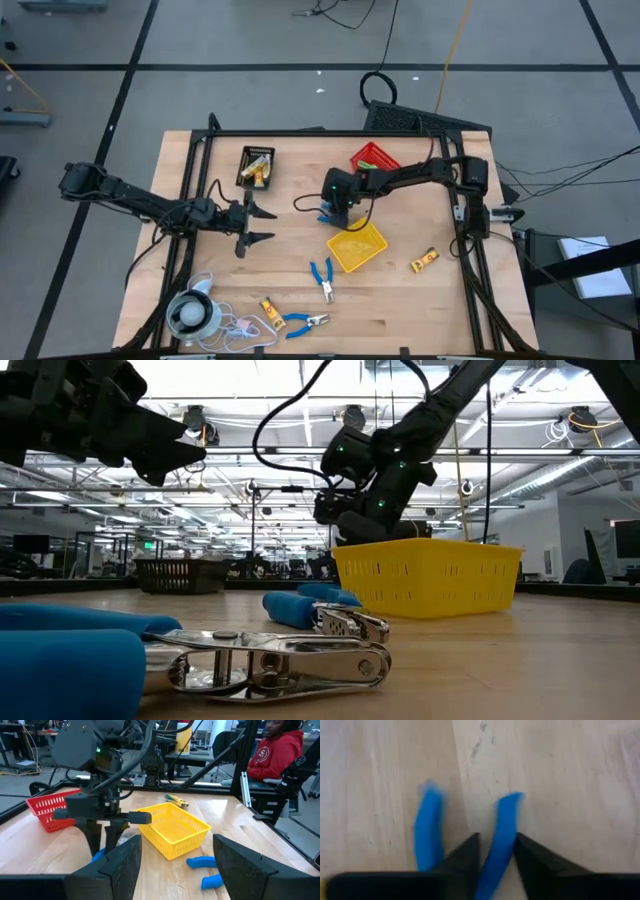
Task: Pick & Place School Supplies
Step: Put the blue punch plier into the yellow bin
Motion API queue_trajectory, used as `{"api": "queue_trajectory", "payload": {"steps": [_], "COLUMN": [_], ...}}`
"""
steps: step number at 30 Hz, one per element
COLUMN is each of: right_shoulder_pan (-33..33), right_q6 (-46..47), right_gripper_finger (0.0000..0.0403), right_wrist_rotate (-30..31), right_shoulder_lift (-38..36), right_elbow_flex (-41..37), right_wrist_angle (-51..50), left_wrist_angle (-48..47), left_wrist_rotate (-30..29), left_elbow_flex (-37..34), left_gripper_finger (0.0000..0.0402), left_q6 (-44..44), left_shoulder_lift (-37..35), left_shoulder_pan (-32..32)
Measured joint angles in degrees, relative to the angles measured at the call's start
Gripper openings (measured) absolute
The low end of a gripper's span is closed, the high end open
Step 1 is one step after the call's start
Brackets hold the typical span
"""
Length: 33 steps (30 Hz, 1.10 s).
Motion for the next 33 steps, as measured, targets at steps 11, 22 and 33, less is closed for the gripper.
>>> {"api": "queue_trajectory", "payload": {"steps": [11, 22, 33], "right_shoulder_pan": [3.0, 8.6, 20.8], "right_q6": [-3.2, -2.7, 5.7], "right_gripper_finger": [0.003, 0.003, 0.003], "right_wrist_rotate": [3.8, 9.2, 12.0], "right_shoulder_lift": [-4.1, -19.1, -15.9], "right_elbow_flex": [-0.1, 0.0, 0.0], "right_wrist_angle": [4.0, -2.7, -14.0], "left_wrist_angle": [-0.3, -0.6, -0.6], "left_wrist_rotate": [0.0, -0.6, -0.6], "left_elbow_flex": [0.0, 0.0, 0.0], "left_gripper_finger": [0.0243, 0.0243, 0.0243], "left_q6": [-0.4, -0.6, -0.5], "left_shoulder_lift": [0.0, 0.0, 0.0], "left_shoulder_pan": [0.0, 0.0, 0.0]}}
